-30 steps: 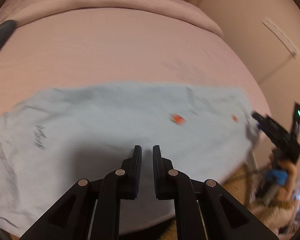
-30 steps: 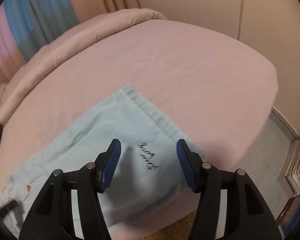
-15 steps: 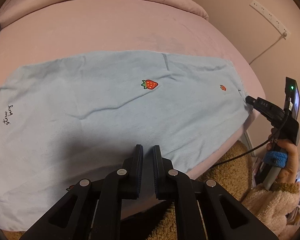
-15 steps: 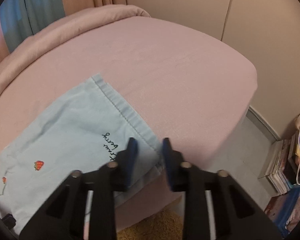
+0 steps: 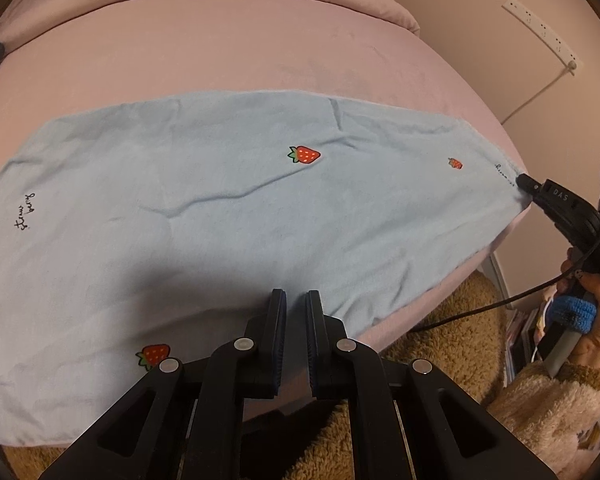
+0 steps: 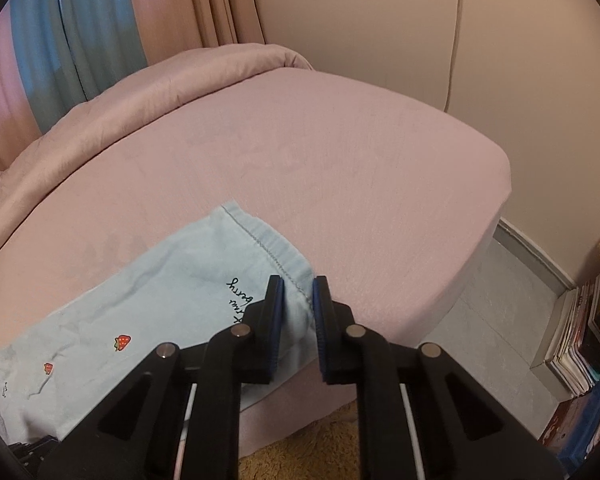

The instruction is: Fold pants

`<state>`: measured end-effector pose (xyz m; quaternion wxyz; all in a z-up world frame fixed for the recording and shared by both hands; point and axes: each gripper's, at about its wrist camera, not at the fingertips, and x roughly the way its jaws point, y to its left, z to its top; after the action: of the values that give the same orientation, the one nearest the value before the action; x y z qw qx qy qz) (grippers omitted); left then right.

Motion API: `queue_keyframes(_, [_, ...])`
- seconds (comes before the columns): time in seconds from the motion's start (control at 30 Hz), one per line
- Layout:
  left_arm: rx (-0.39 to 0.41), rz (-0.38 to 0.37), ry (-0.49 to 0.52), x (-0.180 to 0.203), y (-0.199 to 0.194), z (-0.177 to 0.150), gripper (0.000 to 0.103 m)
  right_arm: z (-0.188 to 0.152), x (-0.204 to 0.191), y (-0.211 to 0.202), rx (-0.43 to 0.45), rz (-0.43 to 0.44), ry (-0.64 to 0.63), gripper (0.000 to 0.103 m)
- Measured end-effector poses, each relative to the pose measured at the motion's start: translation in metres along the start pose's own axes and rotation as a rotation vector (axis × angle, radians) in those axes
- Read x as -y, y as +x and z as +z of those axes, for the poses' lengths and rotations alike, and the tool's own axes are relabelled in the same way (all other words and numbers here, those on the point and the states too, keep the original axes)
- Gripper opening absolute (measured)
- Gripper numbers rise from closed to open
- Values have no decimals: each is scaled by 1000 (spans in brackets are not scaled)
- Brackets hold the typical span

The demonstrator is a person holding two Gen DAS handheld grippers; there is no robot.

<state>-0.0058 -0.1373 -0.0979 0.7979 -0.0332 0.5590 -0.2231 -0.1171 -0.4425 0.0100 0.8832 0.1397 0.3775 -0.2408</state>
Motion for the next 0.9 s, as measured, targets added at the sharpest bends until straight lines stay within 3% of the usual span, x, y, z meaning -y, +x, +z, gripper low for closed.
queue_keyframes(0.2, [-22,14,-7,3,6,1,7,-12,-3,40,-126,-76,-34,16])
queue_keyframes(0.33, [-23,3,-23,1,8,1,7,-10,-11,45,-121,-111,-62,18])
queue_keyframes(0.73, [-11,-19,-48,-11,3,-4,7,-8,-11,49,-118,-107,-55,20])
queue_keyframes(0.8, [-8,-16,-46,-11,1,-6,7,-8,-3,48,-120,-92,-23,28])
queue_keyframes(0.87, [-4,-13,-43,-11,0,-8,7,-7,6,46,-119,-93,23,47])
queue_keyframes(0.9, [-2,-13,-43,-11,0,-8,7,-6,13,44,-122,-88,59,51])
